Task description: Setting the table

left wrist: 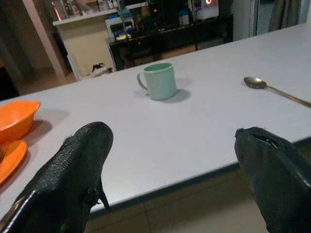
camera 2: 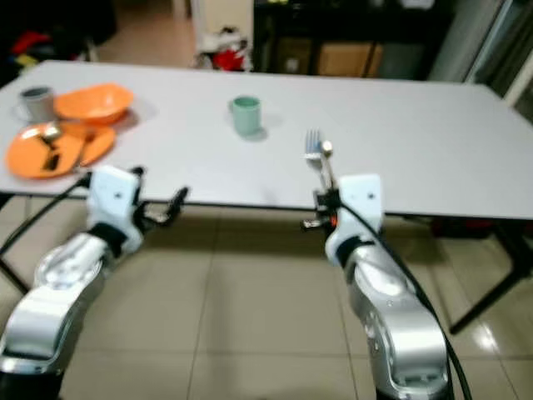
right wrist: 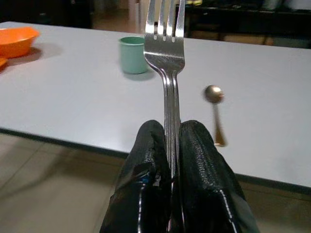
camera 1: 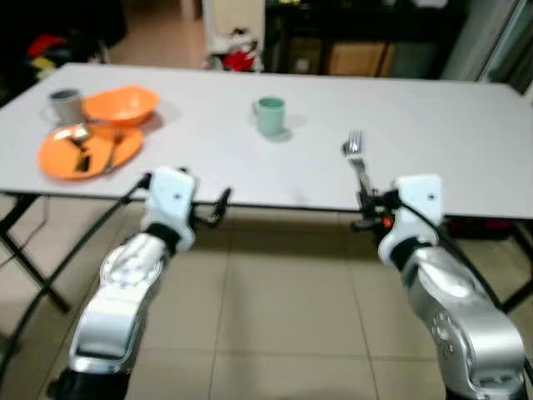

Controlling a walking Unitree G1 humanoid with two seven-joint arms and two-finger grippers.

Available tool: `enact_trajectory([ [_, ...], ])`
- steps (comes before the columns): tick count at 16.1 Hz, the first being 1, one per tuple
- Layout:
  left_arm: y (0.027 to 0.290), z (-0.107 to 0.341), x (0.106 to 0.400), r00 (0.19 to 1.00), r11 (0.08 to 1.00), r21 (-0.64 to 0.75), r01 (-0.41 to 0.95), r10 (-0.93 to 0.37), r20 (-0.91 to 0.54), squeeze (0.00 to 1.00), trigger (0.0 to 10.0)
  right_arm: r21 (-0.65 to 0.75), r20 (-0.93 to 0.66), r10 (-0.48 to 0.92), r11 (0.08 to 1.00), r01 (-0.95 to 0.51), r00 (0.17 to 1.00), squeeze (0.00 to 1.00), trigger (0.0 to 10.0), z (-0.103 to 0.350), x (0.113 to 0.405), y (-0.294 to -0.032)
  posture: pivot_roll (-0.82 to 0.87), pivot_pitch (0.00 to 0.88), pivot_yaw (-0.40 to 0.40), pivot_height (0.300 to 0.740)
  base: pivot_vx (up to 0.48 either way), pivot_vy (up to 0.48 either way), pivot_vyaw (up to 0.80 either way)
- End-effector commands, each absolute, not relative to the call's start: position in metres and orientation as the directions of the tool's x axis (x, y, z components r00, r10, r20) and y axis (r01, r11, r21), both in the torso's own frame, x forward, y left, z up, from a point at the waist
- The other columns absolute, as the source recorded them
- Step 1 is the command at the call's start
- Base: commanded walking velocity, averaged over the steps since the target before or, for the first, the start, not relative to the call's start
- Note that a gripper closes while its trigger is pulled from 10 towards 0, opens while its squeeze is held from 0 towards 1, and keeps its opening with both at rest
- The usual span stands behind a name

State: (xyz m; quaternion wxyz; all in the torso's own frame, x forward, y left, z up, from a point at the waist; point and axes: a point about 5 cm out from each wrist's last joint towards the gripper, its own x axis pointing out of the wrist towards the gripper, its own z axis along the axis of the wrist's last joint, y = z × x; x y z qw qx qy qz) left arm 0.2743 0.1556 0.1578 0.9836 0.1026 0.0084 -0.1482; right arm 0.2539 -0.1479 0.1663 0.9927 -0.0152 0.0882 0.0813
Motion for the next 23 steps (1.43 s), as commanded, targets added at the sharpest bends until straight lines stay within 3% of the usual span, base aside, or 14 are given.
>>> enact_trajectory([
  [1,0.1489,0.1609,0.2724,0.950,0.929,0.202,0.309,-0.310,-0.030,0.00,10.0,-0.028,-0.180,0.135,0.989,-0.142,0.974,0.00,10.0,0.1648,0.2538,-0.1560,0.04,0.000,0.007,0.740,0.322,0.000,0.00],
  [23,0.1454,0.1588,0.2702,0.952,0.935,0.184,0.304,-0.304,-0.030,0.00,10.0,-0.029,-0.190,0.149,0.987,-0.157,0.970,0.00,10.0,0.1569,0.2552,-0.1582,0.03,0.000,0.001,0.740,0.332,0.000,0.00],
])
